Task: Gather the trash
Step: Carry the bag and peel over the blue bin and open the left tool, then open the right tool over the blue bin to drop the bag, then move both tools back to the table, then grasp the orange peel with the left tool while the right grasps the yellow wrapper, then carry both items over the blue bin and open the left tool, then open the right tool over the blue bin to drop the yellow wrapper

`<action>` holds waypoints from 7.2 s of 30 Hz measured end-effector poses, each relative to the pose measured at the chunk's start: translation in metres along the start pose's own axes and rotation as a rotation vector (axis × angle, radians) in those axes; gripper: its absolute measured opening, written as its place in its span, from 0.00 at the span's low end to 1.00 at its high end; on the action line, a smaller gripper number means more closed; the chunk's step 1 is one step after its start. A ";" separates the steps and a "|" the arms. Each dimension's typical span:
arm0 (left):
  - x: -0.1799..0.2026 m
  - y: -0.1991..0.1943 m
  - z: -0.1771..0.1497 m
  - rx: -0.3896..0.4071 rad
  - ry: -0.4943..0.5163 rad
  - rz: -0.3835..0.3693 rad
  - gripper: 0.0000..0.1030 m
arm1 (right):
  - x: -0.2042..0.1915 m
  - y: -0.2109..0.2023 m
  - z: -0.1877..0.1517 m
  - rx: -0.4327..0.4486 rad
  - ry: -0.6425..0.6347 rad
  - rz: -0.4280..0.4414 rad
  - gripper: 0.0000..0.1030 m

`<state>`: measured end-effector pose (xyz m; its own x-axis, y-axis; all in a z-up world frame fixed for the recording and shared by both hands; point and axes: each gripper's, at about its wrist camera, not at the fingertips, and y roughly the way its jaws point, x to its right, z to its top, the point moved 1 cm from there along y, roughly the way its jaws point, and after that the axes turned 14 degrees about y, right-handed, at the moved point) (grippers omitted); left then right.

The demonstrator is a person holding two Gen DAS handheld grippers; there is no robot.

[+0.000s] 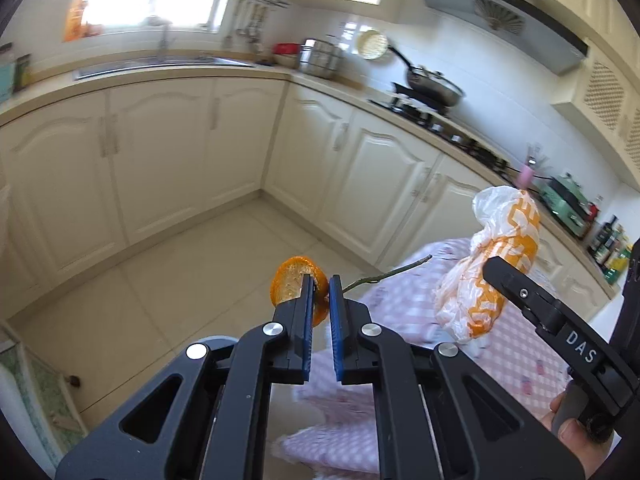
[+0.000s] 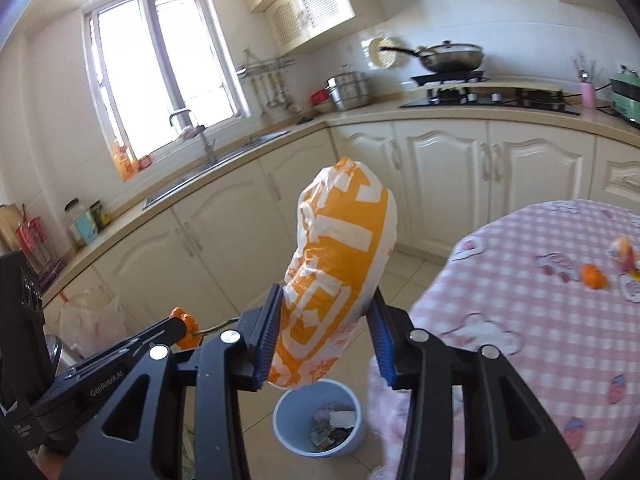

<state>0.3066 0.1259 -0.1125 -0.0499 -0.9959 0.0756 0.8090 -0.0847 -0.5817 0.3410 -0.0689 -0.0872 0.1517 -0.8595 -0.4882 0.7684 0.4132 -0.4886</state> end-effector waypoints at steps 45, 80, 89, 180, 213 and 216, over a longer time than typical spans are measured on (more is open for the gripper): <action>-0.099 0.075 -0.039 -0.171 -0.184 0.149 0.27 | -0.071 0.153 -0.073 -0.251 -0.089 0.033 0.40; 0.032 0.050 0.012 -0.079 0.009 -0.033 0.43 | 0.021 0.036 0.008 0.014 0.041 -0.041 0.49; 0.166 0.055 0.034 -0.067 0.216 -0.212 0.57 | 0.129 -0.058 0.057 0.191 0.140 -0.180 0.53; -0.057 0.063 -0.023 -0.161 -0.028 0.024 0.23 | -0.064 0.123 -0.061 -0.342 -0.133 0.038 0.32; -0.112 0.097 -0.053 -0.251 -0.147 0.149 0.70 | -0.066 0.195 -0.092 -0.374 -0.073 0.027 0.36; -0.118 0.090 -0.050 -0.232 -0.168 0.158 0.72 | -0.068 0.193 -0.087 -0.342 -0.062 0.011 0.55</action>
<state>0.3564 0.2338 -0.2139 0.1788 -0.9796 0.0913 0.6434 0.0462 -0.7642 0.4250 0.0951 -0.2114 0.2041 -0.8667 -0.4552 0.5151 0.4905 -0.7029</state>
